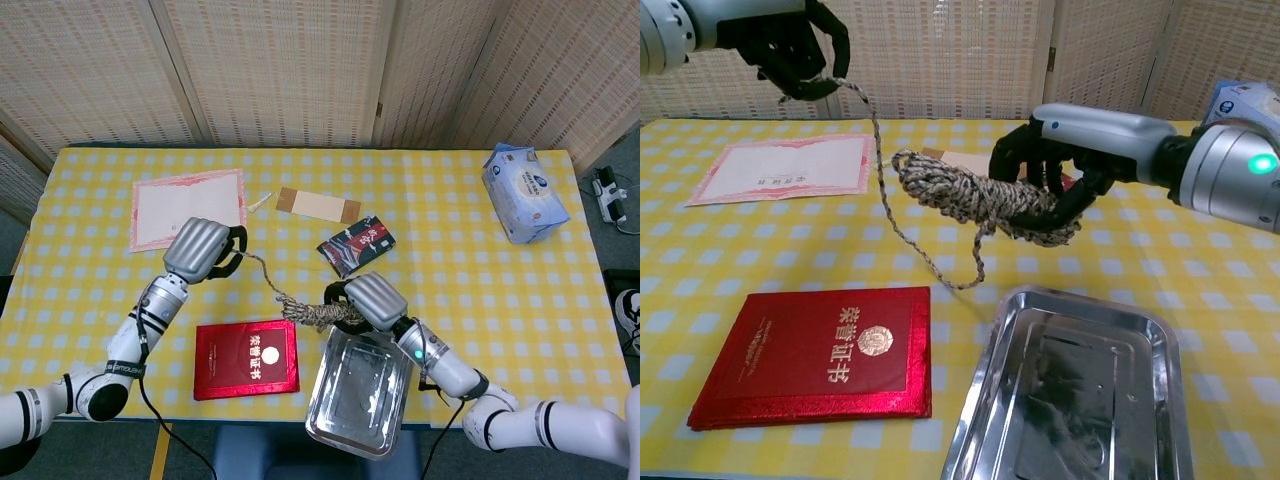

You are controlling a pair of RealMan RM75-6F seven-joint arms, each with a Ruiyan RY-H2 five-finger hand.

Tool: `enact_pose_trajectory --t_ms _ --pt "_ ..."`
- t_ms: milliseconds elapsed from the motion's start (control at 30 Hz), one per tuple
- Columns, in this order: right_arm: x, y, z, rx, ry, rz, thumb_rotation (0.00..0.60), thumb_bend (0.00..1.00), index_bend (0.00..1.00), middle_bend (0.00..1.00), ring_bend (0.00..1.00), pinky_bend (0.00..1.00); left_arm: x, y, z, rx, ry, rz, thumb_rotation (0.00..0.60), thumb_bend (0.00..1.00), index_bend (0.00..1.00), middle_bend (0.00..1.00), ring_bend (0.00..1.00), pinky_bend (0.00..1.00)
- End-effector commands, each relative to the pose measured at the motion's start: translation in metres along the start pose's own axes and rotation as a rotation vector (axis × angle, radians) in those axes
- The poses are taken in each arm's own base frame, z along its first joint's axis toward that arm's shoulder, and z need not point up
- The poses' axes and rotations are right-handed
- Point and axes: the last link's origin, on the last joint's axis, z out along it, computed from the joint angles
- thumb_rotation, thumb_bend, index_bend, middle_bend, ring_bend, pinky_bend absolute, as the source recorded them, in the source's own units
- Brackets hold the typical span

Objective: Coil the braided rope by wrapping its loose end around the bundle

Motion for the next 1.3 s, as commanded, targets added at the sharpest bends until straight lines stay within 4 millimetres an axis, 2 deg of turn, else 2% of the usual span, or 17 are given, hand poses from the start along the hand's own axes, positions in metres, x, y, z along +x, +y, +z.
enact_pose_trajectory --t_ms 33,333,600,900,1133,1300 --pt "-0.003 -0.011 0.010 0.000 -0.017 0.025 0.600 0.54 0.71 0.66 0.72 0.56 0.017 0.022 0.000 -0.055 0.036 0.006 0.600 0.50 0.64 0.92 0.85 0.78" --pt "-0.010 -0.021 0.031 -0.036 -0.043 0.106 0.600 0.54 0.73 0.68 0.73 0.57 0.026 0.051 0.000 -0.114 0.039 -0.036 0.600 0.50 0.64 0.92 0.85 0.78" --pt "-0.017 -0.024 0.054 -0.097 0.002 0.230 0.600 0.57 0.74 0.68 0.74 0.58 0.026 0.059 -0.010 -0.142 0.026 -0.074 0.600 0.50 0.64 0.92 0.85 0.78" --pt "-0.012 -0.020 0.070 -0.144 0.179 0.404 0.600 0.58 0.76 0.69 0.75 0.59 0.011 0.037 -0.032 -0.123 -0.037 -0.073 0.600 0.50 0.64 0.92 0.85 0.78" --pt "0.000 -0.008 0.068 -0.135 0.362 0.495 0.600 0.58 0.78 0.70 0.76 0.60 -0.004 0.007 -0.046 -0.066 -0.074 -0.070 0.600 0.50 0.64 0.92 0.85 0.78" --pt "0.009 0.000 0.062 -0.106 0.417 0.574 0.600 0.58 0.78 0.70 0.76 0.60 -0.015 -0.014 -0.051 -0.013 -0.108 -0.065 0.600 0.50 0.64 0.92 0.85 0.78"
